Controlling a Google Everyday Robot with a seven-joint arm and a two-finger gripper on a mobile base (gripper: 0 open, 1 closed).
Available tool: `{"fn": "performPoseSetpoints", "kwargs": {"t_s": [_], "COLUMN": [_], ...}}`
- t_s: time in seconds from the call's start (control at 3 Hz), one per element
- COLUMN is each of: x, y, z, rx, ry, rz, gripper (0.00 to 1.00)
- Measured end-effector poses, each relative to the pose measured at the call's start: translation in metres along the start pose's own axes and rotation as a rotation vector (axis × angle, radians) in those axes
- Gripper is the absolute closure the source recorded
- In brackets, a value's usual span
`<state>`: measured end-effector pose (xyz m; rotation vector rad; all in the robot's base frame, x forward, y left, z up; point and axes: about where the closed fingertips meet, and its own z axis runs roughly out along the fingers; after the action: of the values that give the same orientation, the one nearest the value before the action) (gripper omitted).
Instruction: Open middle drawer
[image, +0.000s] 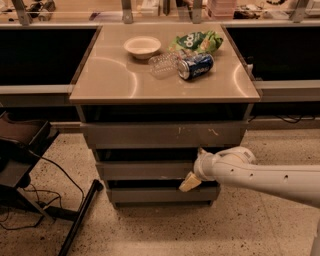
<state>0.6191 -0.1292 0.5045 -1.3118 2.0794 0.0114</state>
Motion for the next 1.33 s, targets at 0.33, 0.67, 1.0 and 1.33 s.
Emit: {"fn": "performPoseSetpoints", "kwargs": {"t_s": [0.33, 0.67, 1.0, 1.33], "x": [0.000, 0.000, 0.001, 0.001], "y": [0.000, -0.003, -0.020, -0.020], "z": [0.000, 0.004, 0.029, 0.029], "rx": [0.000, 0.006, 0.023, 0.023], "ry": [0.000, -0.001, 0.017, 0.017], "rz": [0.000, 0.001, -0.011, -0.011], "gripper": [0.00, 0.00, 0.00, 0.00]}}
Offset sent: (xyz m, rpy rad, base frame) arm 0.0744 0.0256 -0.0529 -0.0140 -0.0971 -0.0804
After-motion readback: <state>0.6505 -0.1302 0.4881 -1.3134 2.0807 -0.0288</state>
